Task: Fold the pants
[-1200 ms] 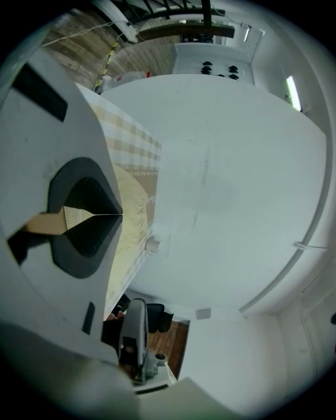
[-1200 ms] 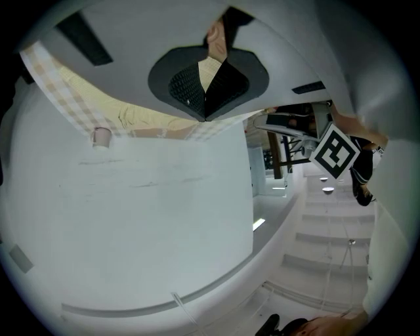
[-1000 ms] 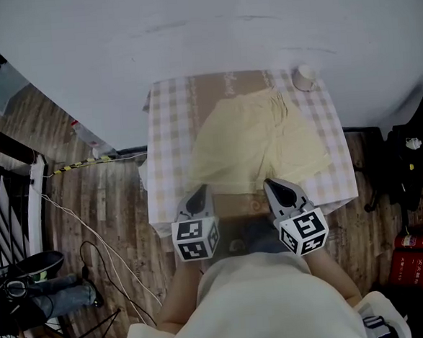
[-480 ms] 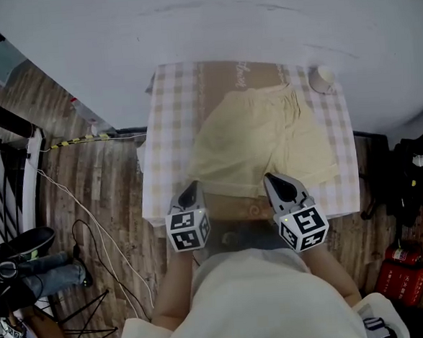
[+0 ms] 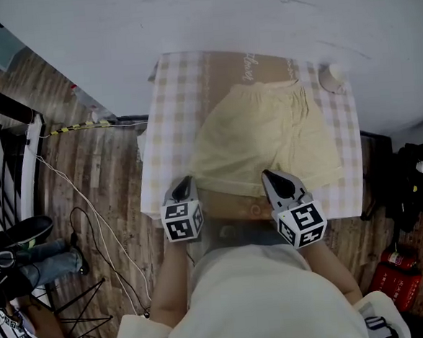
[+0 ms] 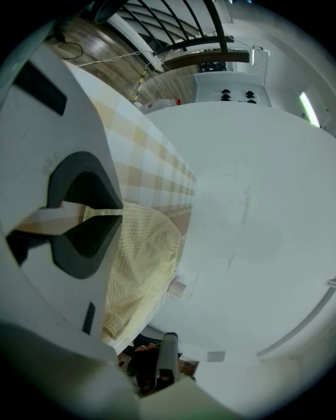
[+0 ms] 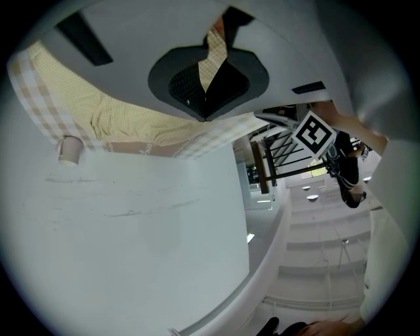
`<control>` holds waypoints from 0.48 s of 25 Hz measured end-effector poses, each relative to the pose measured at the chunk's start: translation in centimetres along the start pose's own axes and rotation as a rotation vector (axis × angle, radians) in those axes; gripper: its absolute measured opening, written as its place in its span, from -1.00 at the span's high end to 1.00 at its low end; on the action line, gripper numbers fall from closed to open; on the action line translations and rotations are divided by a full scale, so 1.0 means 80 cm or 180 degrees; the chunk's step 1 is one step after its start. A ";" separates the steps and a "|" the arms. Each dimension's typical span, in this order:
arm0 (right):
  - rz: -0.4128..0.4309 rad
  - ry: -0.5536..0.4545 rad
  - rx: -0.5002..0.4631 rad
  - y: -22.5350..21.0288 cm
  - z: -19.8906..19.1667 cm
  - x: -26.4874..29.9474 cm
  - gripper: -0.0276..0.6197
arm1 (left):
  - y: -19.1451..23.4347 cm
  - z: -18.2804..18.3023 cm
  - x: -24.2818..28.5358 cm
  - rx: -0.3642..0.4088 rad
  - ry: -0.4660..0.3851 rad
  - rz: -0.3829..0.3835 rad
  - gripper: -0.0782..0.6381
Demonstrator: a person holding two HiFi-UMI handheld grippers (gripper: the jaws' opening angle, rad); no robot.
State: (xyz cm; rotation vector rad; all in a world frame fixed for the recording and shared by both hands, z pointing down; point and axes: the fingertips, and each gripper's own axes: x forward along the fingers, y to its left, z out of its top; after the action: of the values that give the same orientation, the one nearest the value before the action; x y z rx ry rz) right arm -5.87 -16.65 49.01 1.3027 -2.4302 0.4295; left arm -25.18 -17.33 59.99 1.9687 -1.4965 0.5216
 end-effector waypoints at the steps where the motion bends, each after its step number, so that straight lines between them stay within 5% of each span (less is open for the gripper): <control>1: 0.0008 0.0006 -0.0004 0.000 0.000 0.001 0.91 | 0.003 -0.001 0.001 -0.0003 0.0018 0.0018 0.76; 7: 0.0025 0.0032 -0.0020 0.001 -0.003 0.005 0.91 | 0.015 -0.005 0.005 -0.0033 0.0088 0.0049 0.74; 12: 0.0012 0.0051 -0.0013 0.001 -0.005 0.002 0.91 | 0.019 -0.012 0.012 0.0004 0.0230 0.0059 0.53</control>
State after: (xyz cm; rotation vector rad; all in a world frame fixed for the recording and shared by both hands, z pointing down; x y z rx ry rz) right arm -5.94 -16.57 49.44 1.2882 -2.4195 0.4344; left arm -26.30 -17.64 61.62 1.9179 -1.4714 0.5955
